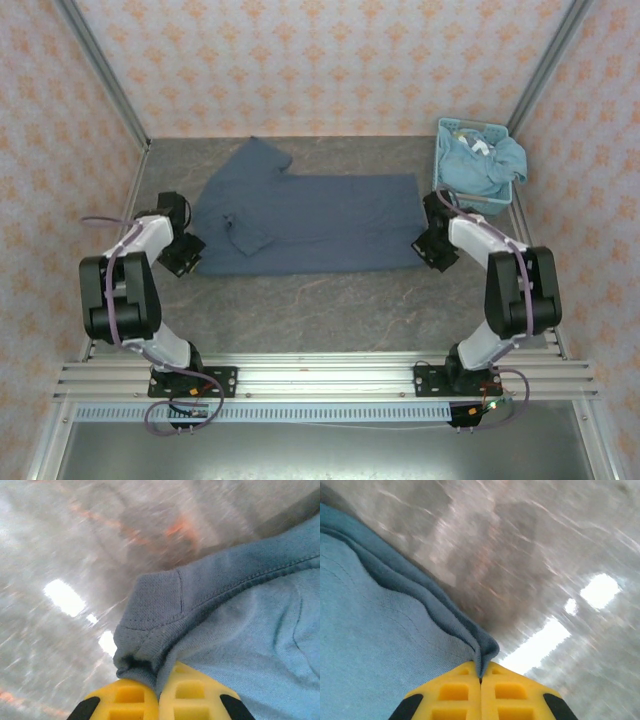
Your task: Fold and stack the t-shirts
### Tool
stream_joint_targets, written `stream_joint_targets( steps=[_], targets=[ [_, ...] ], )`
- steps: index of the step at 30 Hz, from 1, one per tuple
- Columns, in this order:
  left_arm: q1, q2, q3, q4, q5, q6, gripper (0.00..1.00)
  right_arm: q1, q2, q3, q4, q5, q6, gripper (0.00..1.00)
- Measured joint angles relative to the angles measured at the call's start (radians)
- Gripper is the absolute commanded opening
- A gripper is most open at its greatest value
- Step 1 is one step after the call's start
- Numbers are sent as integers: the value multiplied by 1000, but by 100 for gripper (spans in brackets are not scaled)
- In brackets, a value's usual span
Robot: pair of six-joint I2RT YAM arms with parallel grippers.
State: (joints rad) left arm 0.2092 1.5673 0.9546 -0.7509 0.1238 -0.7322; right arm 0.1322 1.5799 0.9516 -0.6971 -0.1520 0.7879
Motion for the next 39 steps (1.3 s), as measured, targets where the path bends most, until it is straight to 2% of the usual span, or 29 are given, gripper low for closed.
stream_joint_targets(
  steps=[3, 5, 6, 10, 14, 17, 22, 27, 33, 39],
  targets=[
    [0, -89, -74, -46, -15, -1, 0, 19, -95, -83, -51, 22, 34, 0],
    [-5, -128, -125, -66, -25, -3, 8, 24, -134, -139, -67, 22, 51, 2],
    [-7, -139, -146, -74, -27, -3, 13, 24, -145, -170, -75, 21, 60, 8],
    [-6, -152, -173, -108, -48, -14, 51, 24, -150, -215, -107, 26, 81, 35],
    [-15, -219, -141, -144, -86, -33, 58, 24, -198, -198, -133, 42, 77, 47],
    [-77, -275, -87, -143, -77, -61, 62, 31, -275, -165, -126, 43, 55, 55],
    [-268, -288, -88, -38, 19, -188, 61, 58, -315, -136, -34, -37, 0, 56],
    [-413, -191, -124, 80, 104, -319, 56, 80, -283, -136, 46, -129, -25, 56],
    [-450, -73, -143, 143, 134, -395, 46, 83, -269, -134, 73, -168, -31, 56],
    [-450, -25, -140, 167, 132, -415, 18, 83, -269, -134, 78, -171, -30, 56]
  ],
)
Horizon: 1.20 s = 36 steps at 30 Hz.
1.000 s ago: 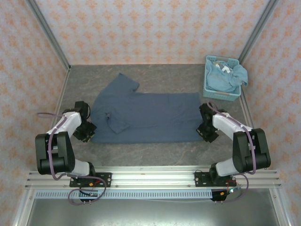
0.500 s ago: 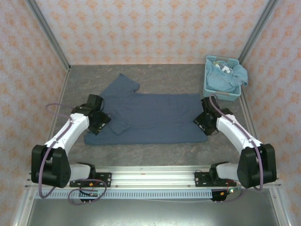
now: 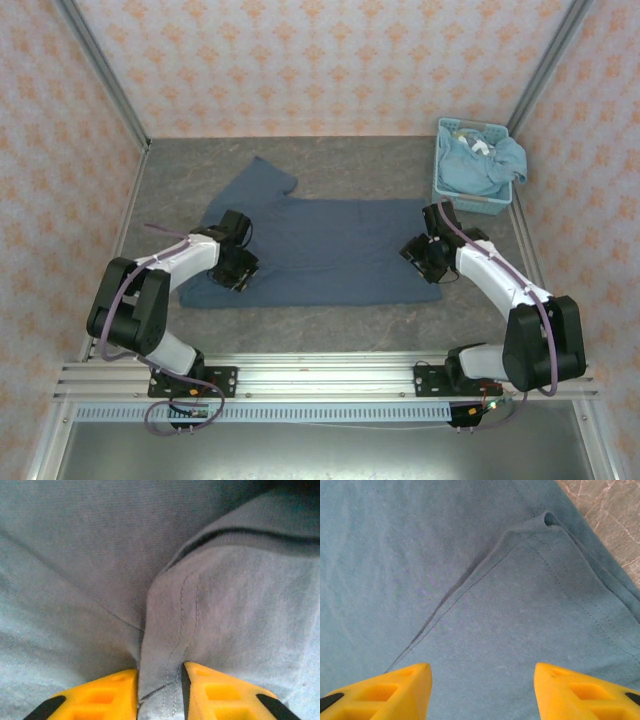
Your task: Fold and stack the t-shirts
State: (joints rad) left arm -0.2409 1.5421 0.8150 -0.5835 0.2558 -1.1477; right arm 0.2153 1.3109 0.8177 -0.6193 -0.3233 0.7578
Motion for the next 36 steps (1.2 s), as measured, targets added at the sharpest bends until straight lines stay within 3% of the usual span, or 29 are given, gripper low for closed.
stream_joint_targets(
  steps=[14, 25, 34, 36],
  targets=[
    [-33, 67, 192, -48, -27, 11, 0, 0, 0, 0, 0, 0, 0, 52],
    [-85, 276, 472, -124, -53, 110, 1, 0, 1, 0, 0, 0, 0, 52],
    [-98, 398, 592, -149, -87, 225, 35, 0, 12, 0, 0, -14, 0, 52],
    [-98, 380, 590, -144, -114, 251, 49, 0, 13, 0, 0, -16, 0, 52]
  ],
)
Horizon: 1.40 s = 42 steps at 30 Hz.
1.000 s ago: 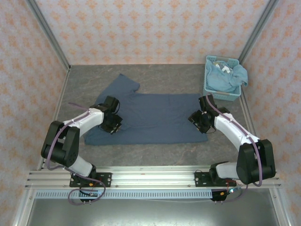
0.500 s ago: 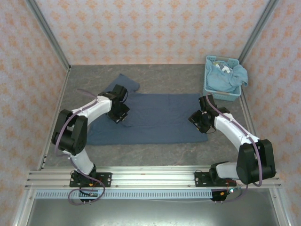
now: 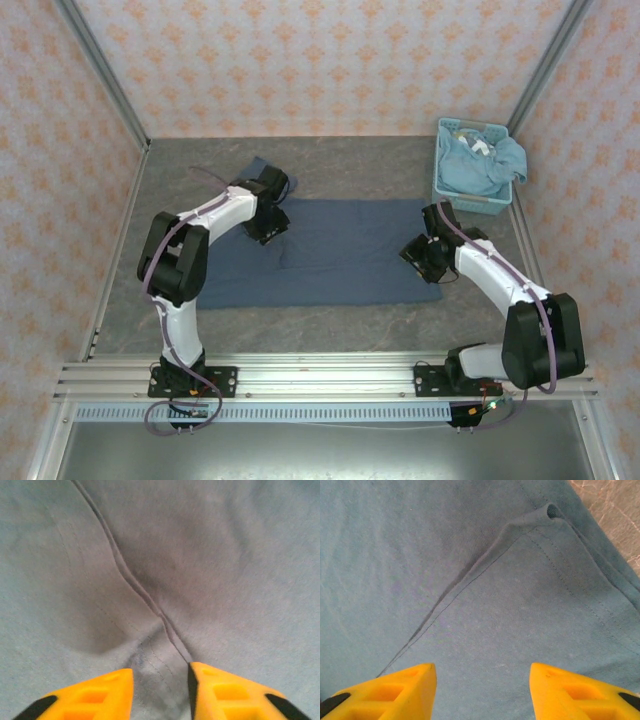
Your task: Fold and stack the t-shirts
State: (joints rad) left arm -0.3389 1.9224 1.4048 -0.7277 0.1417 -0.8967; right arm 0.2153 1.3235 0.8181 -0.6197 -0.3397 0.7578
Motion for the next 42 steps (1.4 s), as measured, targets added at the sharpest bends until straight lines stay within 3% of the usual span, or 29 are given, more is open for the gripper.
stream_joint_targets(
  steps=[4, 10, 13, 20, 33, 42],
  targets=[
    [0, -94, -32, 22, -31, 23, 56, 0, 2, 0, 0, -2, 0, 52],
    [7, -231, -98, 36, -38, 30, 49, 0, 7, 0, 0, -2, -2, 52],
    [58, -282, -189, 32, -19, 10, 42, 0, 7, 2, -3, 3, -11, 51],
    [255, -330, -373, -26, 5, -2, 38, 0, 23, 10, -26, 42, -34, 50],
    [306, -355, -563, -21, -8, -64, 36, 11, 171, -30, -61, 43, -37, 49],
    [405, -442, -639, -80, -80, -74, 39, 139, 177, -35, -95, -22, 22, 50]
  ],
)
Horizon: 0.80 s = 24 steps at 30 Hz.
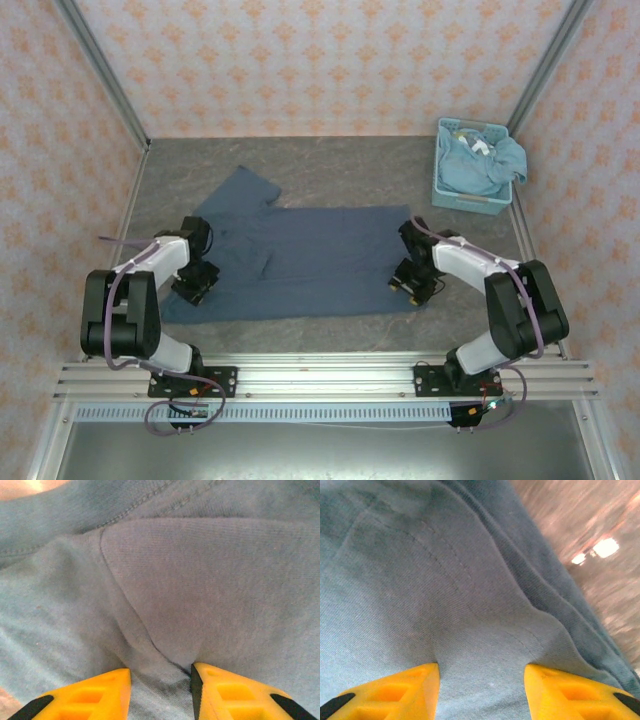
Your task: Fold and stack the t-shirts
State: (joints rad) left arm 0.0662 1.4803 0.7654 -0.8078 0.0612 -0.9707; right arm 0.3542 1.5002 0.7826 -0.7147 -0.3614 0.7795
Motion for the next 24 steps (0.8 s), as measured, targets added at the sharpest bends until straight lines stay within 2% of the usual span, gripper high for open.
stream_joint_targets(
  steps=[6, 10, 15, 24],
  targets=[
    [39, -45, 41, -92, -60, 7, 49, 34, -26, 11, -41, 4, 35, 54],
    [29, -23, 254, -108, -70, 31, 49, 34, -92, 107, -71, 81, 14, 54],
    [-8, 183, 597, -55, -57, 71, 49, 24, -55, 303, -19, 158, -81, 56],
    [-39, 686, 1133, 13, -2, 125, 52, -40, 229, 576, 80, 191, -207, 58]
  ],
)
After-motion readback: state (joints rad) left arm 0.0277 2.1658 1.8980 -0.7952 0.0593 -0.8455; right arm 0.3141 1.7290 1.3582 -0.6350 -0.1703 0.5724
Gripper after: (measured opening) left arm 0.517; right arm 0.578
